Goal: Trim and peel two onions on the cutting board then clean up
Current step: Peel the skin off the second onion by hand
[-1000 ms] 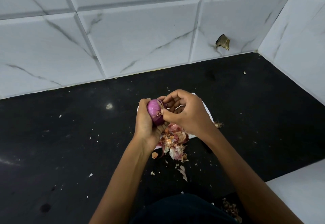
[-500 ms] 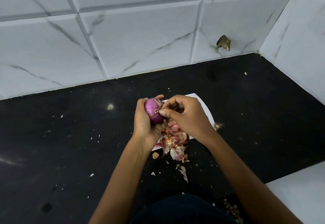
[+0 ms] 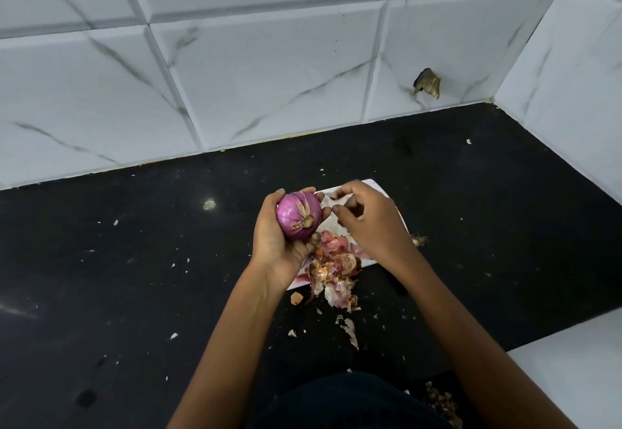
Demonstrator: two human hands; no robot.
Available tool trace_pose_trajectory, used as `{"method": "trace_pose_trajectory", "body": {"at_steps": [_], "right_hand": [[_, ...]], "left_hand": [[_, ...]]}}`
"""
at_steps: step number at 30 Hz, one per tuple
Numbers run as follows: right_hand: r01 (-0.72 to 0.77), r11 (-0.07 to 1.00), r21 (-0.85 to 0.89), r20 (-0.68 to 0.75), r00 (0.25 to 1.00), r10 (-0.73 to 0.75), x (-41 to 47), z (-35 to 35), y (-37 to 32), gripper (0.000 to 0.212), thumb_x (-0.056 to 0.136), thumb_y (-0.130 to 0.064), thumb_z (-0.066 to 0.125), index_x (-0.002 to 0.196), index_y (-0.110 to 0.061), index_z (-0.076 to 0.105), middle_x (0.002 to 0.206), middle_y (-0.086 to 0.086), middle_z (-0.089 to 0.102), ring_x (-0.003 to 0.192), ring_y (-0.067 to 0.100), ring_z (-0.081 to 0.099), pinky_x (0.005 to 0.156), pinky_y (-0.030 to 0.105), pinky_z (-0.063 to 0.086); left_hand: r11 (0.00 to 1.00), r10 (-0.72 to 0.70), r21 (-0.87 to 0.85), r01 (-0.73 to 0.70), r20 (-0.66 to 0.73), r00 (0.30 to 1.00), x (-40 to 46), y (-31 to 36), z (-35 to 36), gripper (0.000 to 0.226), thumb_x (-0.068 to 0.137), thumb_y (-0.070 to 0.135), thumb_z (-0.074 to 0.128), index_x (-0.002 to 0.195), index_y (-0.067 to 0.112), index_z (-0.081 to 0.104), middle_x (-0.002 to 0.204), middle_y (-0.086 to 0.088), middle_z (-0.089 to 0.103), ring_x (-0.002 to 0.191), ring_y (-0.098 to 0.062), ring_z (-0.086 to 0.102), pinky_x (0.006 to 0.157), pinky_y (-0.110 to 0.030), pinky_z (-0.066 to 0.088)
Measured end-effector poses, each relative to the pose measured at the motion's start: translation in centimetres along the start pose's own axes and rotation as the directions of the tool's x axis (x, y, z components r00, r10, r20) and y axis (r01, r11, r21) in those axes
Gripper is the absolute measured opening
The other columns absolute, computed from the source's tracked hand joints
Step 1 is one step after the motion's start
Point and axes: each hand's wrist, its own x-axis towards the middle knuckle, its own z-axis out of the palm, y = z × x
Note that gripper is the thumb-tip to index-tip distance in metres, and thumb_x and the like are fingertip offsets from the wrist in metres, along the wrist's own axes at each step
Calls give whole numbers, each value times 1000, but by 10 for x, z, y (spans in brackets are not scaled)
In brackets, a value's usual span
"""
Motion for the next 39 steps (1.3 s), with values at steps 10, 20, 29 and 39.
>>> {"method": "trace_pose_trajectory", "body": {"at_steps": [10, 20, 29, 39], "right_hand": [[354, 922, 154, 35, 931, -363, -5, -3, -24, 27, 82, -13, 70, 109, -17, 68, 103, -2, 62, 97, 9, 59, 77, 30, 54], [457, 888, 59, -88, 888, -451, -5, 7, -19, 16, 80, -13, 71, 96, -11, 72, 95, 1, 67, 89, 10, 62, 73, 33, 53], [406, 906, 115, -80, 913, -399, -7, 6, -17, 12, 80, -11, 72, 92, -10, 70, 96, -2, 67, 91, 8, 62, 75, 30, 53], [502, 864, 40, -139, 859, -493, -8, 17, -12, 10, 81, -10, 70, 90, -5, 73, 99, 7, 70, 94, 15, 66, 81, 32, 54]], "left_hand": [[998, -27, -55, 25, -21, 999, -3, 1, 2, 41, 96, 43, 43, 87, 8, 63, 65, -5, 68, 53, -12, 63, 59, -26, 50], [996, -47, -77, 44, -40, 998, -4, 2, 4, 41, 94, 44, 45, 75, 11, 61, 59, -1, 62, 46, -9, 56, 50, -23, 44], [996, -52, -81, 49, -32, 998, -2, 1, 3, 44, 94, 45, 44, 79, 9, 64, 68, -5, 66, 51, -10, 57, 54, -24, 45], [961, -144, -246, 128, -49, 988, -1, 2, 1, 41, 92, 45, 47, 83, 7, 60, 66, -6, 60, 53, -12, 55, 51, -20, 51]]}}
